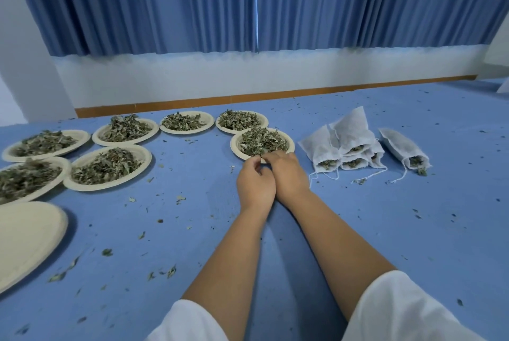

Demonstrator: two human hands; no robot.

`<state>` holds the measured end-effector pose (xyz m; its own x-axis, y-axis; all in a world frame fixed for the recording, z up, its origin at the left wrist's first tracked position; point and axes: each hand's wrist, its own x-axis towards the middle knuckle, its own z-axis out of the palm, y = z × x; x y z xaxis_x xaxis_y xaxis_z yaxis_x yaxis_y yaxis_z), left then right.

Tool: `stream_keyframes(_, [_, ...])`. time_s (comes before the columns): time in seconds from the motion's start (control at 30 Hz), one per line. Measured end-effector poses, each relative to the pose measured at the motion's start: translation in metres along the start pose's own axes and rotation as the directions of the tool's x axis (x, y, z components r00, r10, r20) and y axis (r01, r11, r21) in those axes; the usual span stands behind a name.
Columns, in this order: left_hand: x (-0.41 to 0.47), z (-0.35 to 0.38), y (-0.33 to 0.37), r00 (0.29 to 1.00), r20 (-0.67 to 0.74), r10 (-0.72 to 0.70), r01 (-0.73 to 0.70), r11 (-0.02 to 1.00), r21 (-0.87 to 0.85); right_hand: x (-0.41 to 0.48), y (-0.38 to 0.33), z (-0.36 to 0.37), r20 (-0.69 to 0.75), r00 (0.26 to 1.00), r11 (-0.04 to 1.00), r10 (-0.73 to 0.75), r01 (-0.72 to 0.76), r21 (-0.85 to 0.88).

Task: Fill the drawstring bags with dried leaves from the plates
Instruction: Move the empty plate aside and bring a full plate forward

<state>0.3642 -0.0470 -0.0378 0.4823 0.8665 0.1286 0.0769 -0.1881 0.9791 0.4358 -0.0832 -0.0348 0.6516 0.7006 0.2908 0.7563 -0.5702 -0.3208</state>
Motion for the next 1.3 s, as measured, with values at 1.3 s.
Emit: stream_keyframes(1.3, [-0.094,-0.26,-0.009,0.933,-0.349,-0.093,0.204,0.933,0.296,-0.136,-0.123,-0.002,-0.008,0.87,0.781,-0.493,0.447,0.437])
